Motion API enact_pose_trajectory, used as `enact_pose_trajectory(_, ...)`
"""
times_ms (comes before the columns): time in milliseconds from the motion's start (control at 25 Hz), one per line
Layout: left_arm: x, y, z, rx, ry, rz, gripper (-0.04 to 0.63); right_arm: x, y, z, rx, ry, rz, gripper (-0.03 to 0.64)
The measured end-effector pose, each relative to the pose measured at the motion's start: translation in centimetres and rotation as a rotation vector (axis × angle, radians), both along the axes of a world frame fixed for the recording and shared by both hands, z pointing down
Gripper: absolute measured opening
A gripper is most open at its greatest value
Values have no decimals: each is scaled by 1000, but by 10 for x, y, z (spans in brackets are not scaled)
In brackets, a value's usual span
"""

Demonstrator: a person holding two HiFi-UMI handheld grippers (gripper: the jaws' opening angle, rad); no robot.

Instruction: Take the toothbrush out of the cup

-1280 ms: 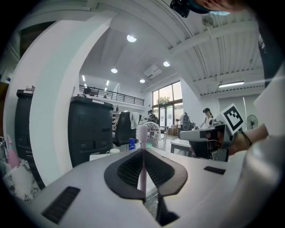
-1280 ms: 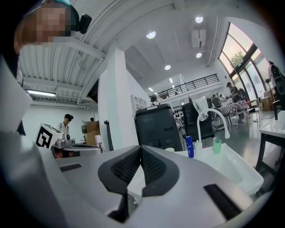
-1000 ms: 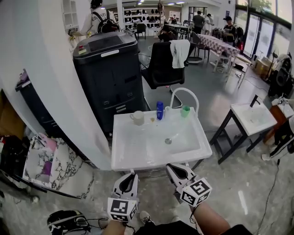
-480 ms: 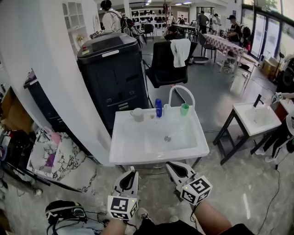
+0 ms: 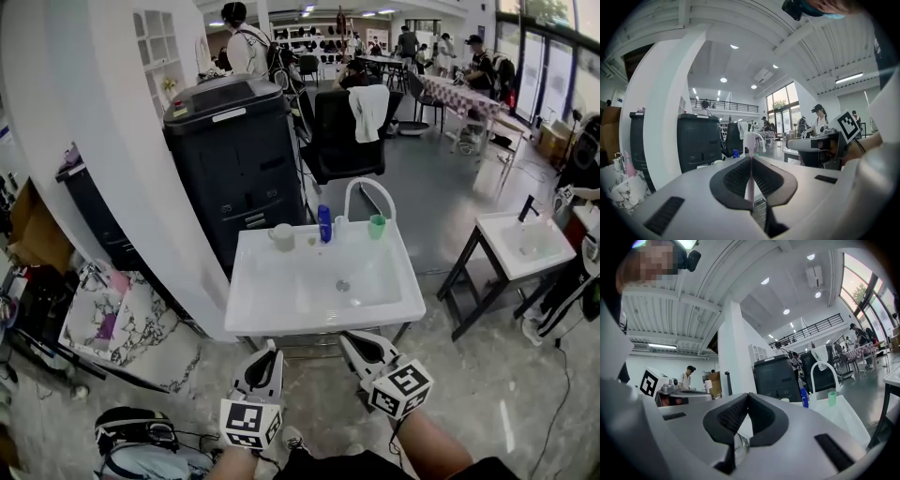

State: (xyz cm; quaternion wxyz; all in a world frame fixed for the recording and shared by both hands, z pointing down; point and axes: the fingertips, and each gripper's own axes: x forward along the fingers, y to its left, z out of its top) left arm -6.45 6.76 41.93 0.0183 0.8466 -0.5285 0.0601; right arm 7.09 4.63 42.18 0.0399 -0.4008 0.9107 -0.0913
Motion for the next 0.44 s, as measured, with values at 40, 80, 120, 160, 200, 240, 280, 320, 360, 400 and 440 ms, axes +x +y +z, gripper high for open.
enact_pose_trajectory(40,1,1,0,2,-2,0,28,1,1,0,2,-1,0,16)
enact_pose_trajectory(80,1,1,-1,3,-3,0,28,1,1,-1,4,-2,1,15)
enact_pose_trajectory(120,1,1,0,5,-4,-1,28,2,2,-1,6,-3,1,17)
enact_pose_trajectory(160,2,2,0,6,-4,-2,28,2,2,-1,8,-4,1,17)
enact_pose_trajectory(200,2,2,0,7,-4,-2,28,3,2,-1,9,-5,1,17)
enact_pose_trajectory(240,2,1,-1,8,-3,-3,28,3,2,-2,10,-6,0,15)
enact_pose_trajectory(280,3,1,-1,9,-3,-3,28,4,2,-2,11,-7,0,17)
enact_pose_trajectory(320,4,0,-2,9,-3,-3,28,4,1,-3,10,-8,0,16)
enact_pose_trajectory(360,5,0,-2,9,-2,-3,28,5,1,-3,10,-9,1,15)
enact_pose_trajectory(400,6,0,-3,9,-2,-2,28,6,1,-4,9,-10,2,15)
enact_pose_trajectory(440,7,-1,-4,9,-2,-2,28,7,0,-4,8,-11,2,16)
